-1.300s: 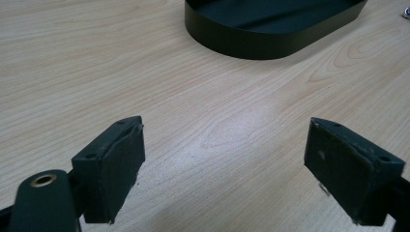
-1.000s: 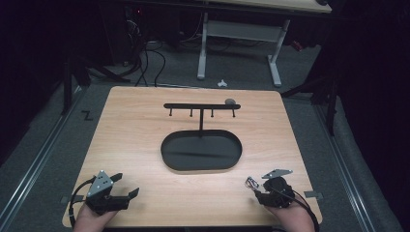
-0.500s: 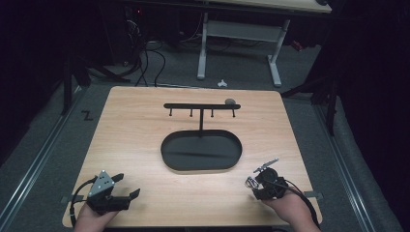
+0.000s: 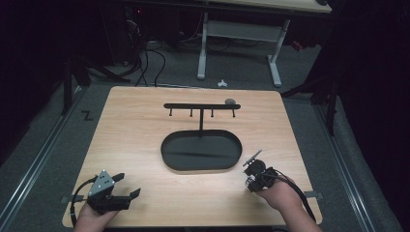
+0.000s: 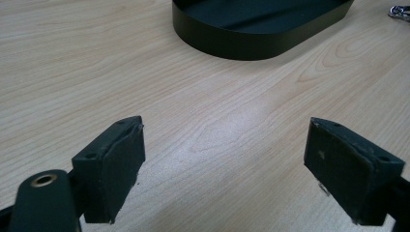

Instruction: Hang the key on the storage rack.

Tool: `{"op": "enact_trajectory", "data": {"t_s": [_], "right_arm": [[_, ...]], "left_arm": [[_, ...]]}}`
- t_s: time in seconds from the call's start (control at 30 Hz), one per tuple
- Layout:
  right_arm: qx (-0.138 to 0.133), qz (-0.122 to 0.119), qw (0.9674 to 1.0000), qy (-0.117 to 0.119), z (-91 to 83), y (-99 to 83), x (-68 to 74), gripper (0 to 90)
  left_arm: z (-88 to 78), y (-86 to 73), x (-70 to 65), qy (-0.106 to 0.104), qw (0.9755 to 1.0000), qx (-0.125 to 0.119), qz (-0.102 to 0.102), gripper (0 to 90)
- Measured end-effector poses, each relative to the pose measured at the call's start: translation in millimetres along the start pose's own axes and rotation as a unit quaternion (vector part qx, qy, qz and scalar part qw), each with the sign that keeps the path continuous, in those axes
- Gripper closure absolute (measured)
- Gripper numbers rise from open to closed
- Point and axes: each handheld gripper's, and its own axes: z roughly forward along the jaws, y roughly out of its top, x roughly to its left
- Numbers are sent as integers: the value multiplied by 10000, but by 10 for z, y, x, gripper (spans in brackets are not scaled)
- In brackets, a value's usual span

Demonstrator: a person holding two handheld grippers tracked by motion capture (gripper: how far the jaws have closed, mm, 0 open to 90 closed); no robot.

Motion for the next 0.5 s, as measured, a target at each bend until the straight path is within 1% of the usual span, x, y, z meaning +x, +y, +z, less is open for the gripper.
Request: {"op": "enact_trajectory", "data": {"t_s": [0.07, 0.2, 0.23, 0.27, 0.37, 0.4, 0.47, 0.5], "right_arm": [[40, -17, 10000, 6, 13, 25, -5, 565], [142, 35, 9999, 68, 41, 47, 10, 561], [208, -33, 9998, -17, 59, 58, 24, 558], [234, -68, 9997, -24, 64, 64, 27, 558], [263, -60, 9996, -25, 78, 74, 33, 558], [321, -102, 9994, -62, 95, 83, 39, 559], [320, -150, 9993, -80, 106, 87, 32, 560], [336, -141, 9993, -39, 120, 96, 19, 560]], "left_arm": [[3, -2, -16, -6, 10000, 7, 12, 150], [-5, -6, -18, -21, 10000, 24, 27, 150], [-5, -6, -18, -22, 10000, 27, 30, 150], [-4, -5, -16, -16, 10000, 28, 34, 150], [-4, -4, -15, -16, 10000, 32, 34, 150], [-1, -5, -15, -10, 10000, 31, 33, 150], [1, -7, -16, -5, 10000, 39, 38, 150], [0, -7, -15, -8, 10000, 35, 33, 150]]}}
